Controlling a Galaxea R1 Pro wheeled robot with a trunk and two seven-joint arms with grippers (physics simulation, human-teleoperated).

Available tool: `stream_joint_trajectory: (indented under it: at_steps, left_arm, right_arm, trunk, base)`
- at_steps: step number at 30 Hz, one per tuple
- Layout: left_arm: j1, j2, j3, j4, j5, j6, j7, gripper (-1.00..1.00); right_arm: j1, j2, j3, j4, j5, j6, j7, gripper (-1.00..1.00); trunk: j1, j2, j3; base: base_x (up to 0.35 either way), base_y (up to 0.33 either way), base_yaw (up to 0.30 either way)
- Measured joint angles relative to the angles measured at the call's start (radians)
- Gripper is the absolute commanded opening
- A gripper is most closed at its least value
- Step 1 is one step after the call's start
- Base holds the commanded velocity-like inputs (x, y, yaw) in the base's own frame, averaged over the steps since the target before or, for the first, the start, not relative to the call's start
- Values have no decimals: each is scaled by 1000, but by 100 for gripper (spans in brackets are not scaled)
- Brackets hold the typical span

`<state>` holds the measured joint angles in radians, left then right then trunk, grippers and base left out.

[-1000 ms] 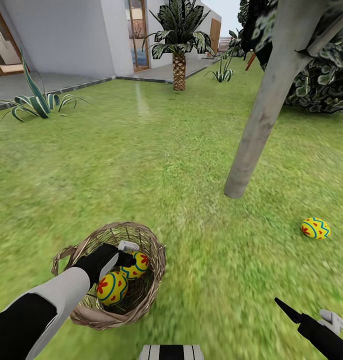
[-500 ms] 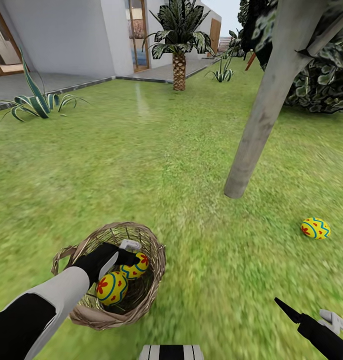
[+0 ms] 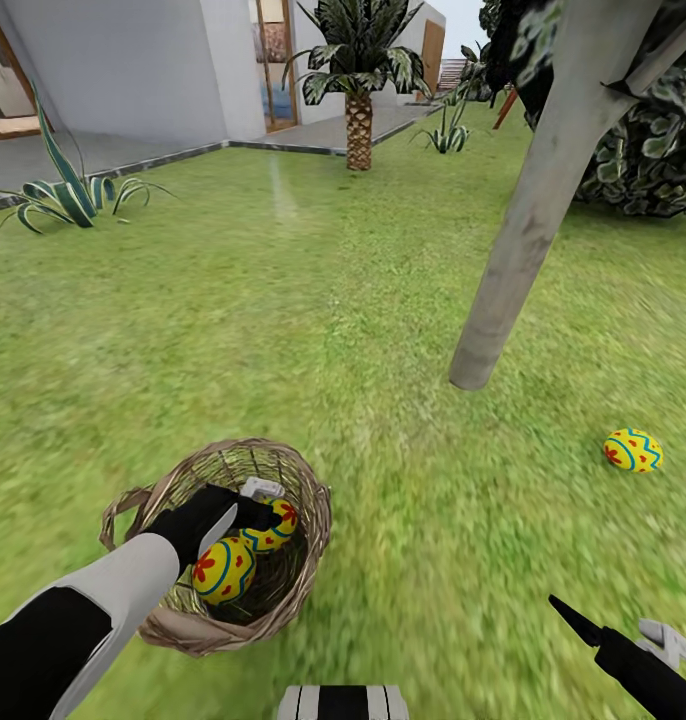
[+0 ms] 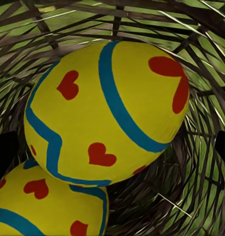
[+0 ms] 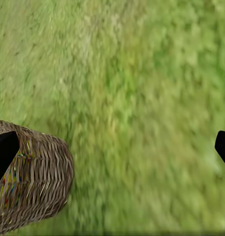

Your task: Take the three Easter eggs out of the wicker basket on the lawn in the garden, then place them on the lawn next to a single tree (choose any tree) so that all three eggs are next to the same tree and none are left in the basket.

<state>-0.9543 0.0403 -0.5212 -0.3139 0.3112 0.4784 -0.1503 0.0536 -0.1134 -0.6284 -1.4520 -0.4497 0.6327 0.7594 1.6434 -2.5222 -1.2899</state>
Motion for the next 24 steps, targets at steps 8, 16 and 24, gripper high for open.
stream_joint_trajectory:
  at_steps: [8,16,24]
  left_arm:
    - [1,0,-1,-1,0,-21,0,100]
    - [1,1,-2,-2,0,-42,0,100]
    - [1,2,-2,-2,0,-46,2,100]
  right_arm:
    - [0,1,0,0,0,0,0,100]
    - [0,0,0,0,0,0,1,100]
    - [1,1,-1,-2,0,-1,21,100]
  trunk:
    - [1,0,-8]
    - [5,-2,-39]
    - [5,-3,-43]
  base:
    - [0,0,0]
    - [0,0,0]
    - [0,0,0]
